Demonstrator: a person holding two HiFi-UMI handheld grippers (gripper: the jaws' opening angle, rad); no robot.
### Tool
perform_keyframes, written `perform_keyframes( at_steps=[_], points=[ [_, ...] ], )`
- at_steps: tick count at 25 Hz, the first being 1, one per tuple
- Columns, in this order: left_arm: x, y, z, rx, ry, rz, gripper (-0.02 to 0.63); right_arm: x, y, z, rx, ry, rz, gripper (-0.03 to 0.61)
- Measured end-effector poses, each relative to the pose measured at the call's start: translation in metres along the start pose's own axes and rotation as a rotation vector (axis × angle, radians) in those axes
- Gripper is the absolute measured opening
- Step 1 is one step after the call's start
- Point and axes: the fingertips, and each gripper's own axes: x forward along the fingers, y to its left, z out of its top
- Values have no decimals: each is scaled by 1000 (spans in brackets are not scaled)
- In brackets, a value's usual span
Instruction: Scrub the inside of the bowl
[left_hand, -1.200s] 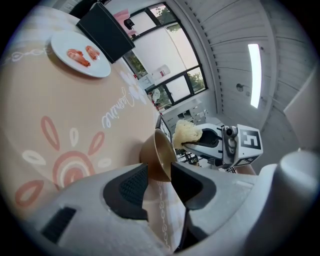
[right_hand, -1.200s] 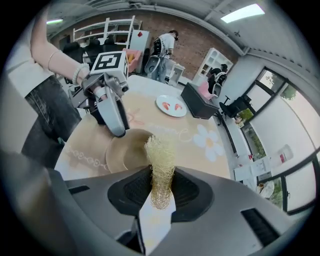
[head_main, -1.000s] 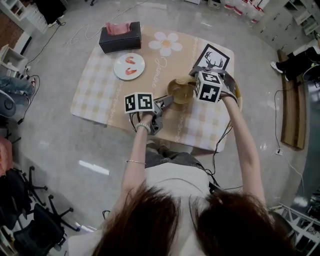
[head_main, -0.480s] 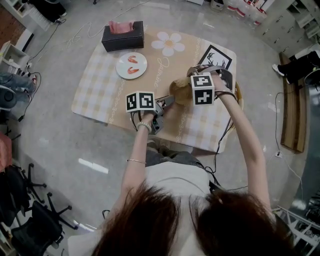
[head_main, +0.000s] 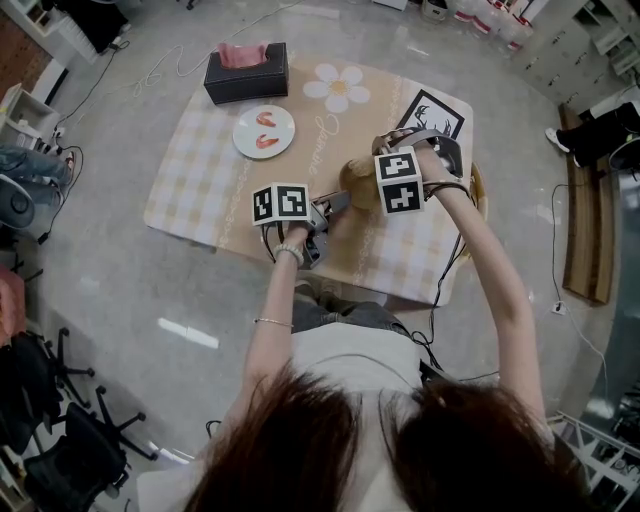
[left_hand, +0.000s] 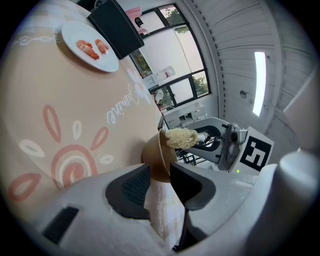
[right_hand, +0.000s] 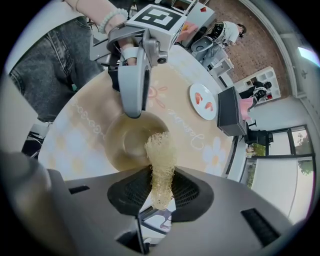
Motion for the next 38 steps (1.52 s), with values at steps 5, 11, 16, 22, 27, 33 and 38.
perform_keyframes(
  at_steps=[5, 11, 16, 22, 27, 33, 38],
  points=[
    [-1, 0, -1, 1, 0, -1, 133, 0, 2, -2, -11, 17, -2, 95],
    [-1, 0, -2, -2, -2, -5, 133, -2, 7, -5, -18, 32, -2, 95],
    [-1, -1, -2, -5, -3, -14, 133, -4, 13, -7, -24, 45, 0, 95],
    [-2, -1, -2, -15, -15, -22, 133, -7, 22, -7, -43, 70, 2, 95],
    [-2, -1, -4, -22, -17, -28, 133, -8, 32, -10, -65, 103, 10, 95],
    [-2, -2, -4, -23, -25, -34, 130, -11, 43, -7, -89, 123, 17, 95],
    [-3, -3, -3, -27, -27, -39, 130, -14, 49, -3, -125, 142, 22, 95]
  ],
)
